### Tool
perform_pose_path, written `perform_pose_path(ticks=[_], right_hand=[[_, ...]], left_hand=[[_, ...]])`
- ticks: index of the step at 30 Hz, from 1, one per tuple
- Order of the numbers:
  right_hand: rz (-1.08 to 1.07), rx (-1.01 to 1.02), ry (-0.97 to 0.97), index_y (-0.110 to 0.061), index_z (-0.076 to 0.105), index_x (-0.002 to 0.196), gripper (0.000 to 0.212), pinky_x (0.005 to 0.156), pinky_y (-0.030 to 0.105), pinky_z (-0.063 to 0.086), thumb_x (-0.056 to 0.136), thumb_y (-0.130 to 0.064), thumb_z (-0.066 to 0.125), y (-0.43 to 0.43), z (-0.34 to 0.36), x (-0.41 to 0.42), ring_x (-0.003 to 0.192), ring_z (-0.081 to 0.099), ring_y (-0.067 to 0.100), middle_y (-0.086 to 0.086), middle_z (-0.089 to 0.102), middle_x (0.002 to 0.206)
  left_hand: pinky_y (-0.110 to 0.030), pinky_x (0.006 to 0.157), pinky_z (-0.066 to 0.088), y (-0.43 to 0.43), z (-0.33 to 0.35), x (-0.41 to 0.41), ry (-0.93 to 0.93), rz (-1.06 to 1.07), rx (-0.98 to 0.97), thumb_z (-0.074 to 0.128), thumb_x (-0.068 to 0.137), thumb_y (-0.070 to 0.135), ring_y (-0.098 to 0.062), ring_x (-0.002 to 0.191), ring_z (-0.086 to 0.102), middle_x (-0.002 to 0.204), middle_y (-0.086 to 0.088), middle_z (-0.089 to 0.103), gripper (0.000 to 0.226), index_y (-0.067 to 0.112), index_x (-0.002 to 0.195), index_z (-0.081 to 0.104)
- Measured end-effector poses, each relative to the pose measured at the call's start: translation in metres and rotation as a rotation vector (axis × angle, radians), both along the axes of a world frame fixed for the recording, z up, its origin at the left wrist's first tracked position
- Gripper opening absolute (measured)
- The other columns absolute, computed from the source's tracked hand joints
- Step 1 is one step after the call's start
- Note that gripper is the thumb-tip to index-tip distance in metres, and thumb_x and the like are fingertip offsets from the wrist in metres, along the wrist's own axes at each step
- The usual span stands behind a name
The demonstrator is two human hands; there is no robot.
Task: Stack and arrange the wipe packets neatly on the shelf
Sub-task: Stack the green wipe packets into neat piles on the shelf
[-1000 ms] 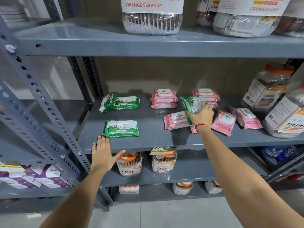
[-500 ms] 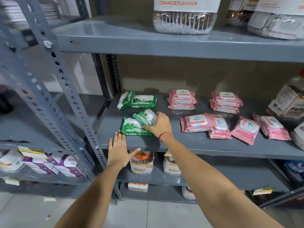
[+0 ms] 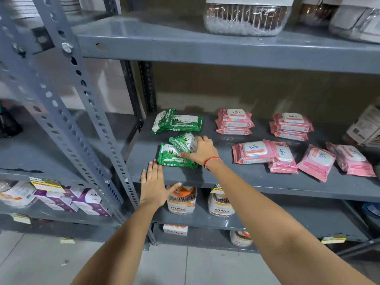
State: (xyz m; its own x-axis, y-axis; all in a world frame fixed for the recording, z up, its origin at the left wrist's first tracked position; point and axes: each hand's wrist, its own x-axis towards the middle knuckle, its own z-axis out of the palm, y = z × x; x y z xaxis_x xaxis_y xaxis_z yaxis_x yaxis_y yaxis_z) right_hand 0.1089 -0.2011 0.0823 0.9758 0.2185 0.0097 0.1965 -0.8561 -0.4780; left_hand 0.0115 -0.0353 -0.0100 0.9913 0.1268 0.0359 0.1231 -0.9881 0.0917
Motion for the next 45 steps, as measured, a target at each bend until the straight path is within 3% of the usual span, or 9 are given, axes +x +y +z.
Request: perform_pose_path(ticks=[5, 11, 19, 26, 29, 32, 35, 39, 45], right_hand=[[0.098, -0.180, 0.005, -0.006, 0.037, 0.138, 0.087, 0.104, 0.047, 0.039, 0.073, -0.053, 0.071, 0.011, 0.007, 0.011, 0.129, 0.035, 0.035, 0.016, 0.040, 0.140], [0.347, -0.325, 0.079, -0.016, 0.024, 0.147, 0.096, 0.109, 0.049, 0.033, 0.071, -0.039, 0.079, 0.020, 0.022, 0.024, 0.137, 0.031, 0.032, 0.011, 0.029, 0.152], [0.508, -0.353, 0.106, -0.016, 0.028, 0.145, 0.096, 0.108, 0.045, 0.036, 0.067, -0.019, 0.083, 0.029, 0.027, 0.030, 0.133, 0.037, 0.031, 0.009, 0.036, 0.148], [0.448, -0.340, 0.059, -0.020, 0.027, 0.146, 0.099, 0.107, 0.049, 0.033, 0.066, -0.024, 0.084, 0.029, 0.019, 0.026, 0.134, 0.036, 0.031, 0.007, 0.037, 0.149], [0.455, -0.360, 0.023, -0.020, 0.026, 0.147, 0.097, 0.106, 0.050, 0.031, 0.068, -0.026, 0.083, 0.029, 0.018, 0.023, 0.134, 0.036, 0.031, 0.007, 0.037, 0.149], [0.449, -0.387, -0.010, -0.019, 0.023, 0.148, 0.098, 0.109, 0.048, 0.029, 0.070, -0.030, 0.081, 0.028, 0.016, 0.019, 0.135, 0.033, 0.031, 0.008, 0.033, 0.150], [0.451, -0.402, -0.067, -0.019, 0.015, 0.149, 0.103, 0.111, 0.048, 0.025, 0.071, -0.037, 0.079, 0.028, 0.008, 0.013, 0.136, 0.029, 0.030, 0.009, 0.031, 0.150], [0.416, -0.244, -0.171, -0.020, 0.010, 0.149, 0.108, 0.112, 0.052, 0.019, 0.069, -0.052, 0.075, 0.010, 0.004, 0.006, 0.137, 0.026, 0.031, 0.012, 0.028, 0.150], [0.226, -0.196, -0.206, -0.016, 0.019, 0.148, 0.089, 0.109, 0.050, 0.027, 0.081, -0.063, 0.053, -0.075, 0.019, 0.019, 0.136, 0.030, 0.033, 0.015, 0.031, 0.150]], left_hand=[[-0.045, 0.115, -0.004, 0.000, -0.001, 0.000, -0.014, -0.012, -0.013, 0.008, 0.069, 0.083, -0.026, 0.144, -0.004, 0.157, -0.015, 0.006, 0.111, 0.003, 0.146, 0.007], [-0.044, 0.115, -0.004, 0.000, 0.001, -0.001, -0.004, -0.014, 0.009, 0.007, 0.070, 0.081, -0.026, 0.144, -0.006, 0.157, -0.014, 0.004, 0.108, 0.003, 0.146, 0.005], [-0.044, 0.115, -0.003, -0.001, 0.001, -0.002, -0.014, -0.011, 0.027, 0.021, 0.079, 0.077, -0.026, 0.144, -0.005, 0.158, -0.013, 0.005, 0.101, 0.004, 0.146, 0.005], [-0.044, 0.115, 0.000, -0.003, 0.004, -0.006, -0.005, 0.001, 0.043, -0.026, 0.056, 0.082, -0.026, 0.145, -0.003, 0.157, -0.013, 0.007, 0.123, 0.004, 0.146, 0.004], [-0.045, 0.115, -0.003, -0.007, 0.004, -0.010, -0.007, 0.045, 0.016, -0.030, 0.056, 0.080, -0.025, 0.145, -0.005, 0.158, -0.012, 0.004, 0.121, 0.005, 0.147, 0.001], [-0.048, 0.114, -0.003, -0.015, 0.001, -0.023, -0.024, 0.088, -0.047, -0.021, 0.067, 0.077, -0.026, 0.145, -0.002, 0.157, -0.013, 0.005, 0.110, 0.004, 0.146, 0.002], [-0.051, 0.112, 0.009, -0.031, -0.004, -0.045, -0.107, 0.115, -0.121, -0.009, 0.083, 0.068, -0.031, 0.143, 0.015, 0.153, -0.018, 0.021, 0.096, 0.000, 0.144, 0.019], [-0.051, 0.114, 0.015, -0.053, -0.009, -0.060, -0.163, -0.120, -0.028, 0.025, 0.090, 0.047, -0.030, 0.139, 0.026, 0.151, -0.014, 0.028, 0.069, 0.002, 0.142, 0.030], [-0.036, 0.116, 0.006, -0.095, 0.010, -0.030, -0.151, -0.413, -0.104, 0.042, 0.094, 0.043, -0.019, 0.144, 0.011, 0.155, -0.003, 0.016, 0.065, 0.010, 0.146, 0.021]])
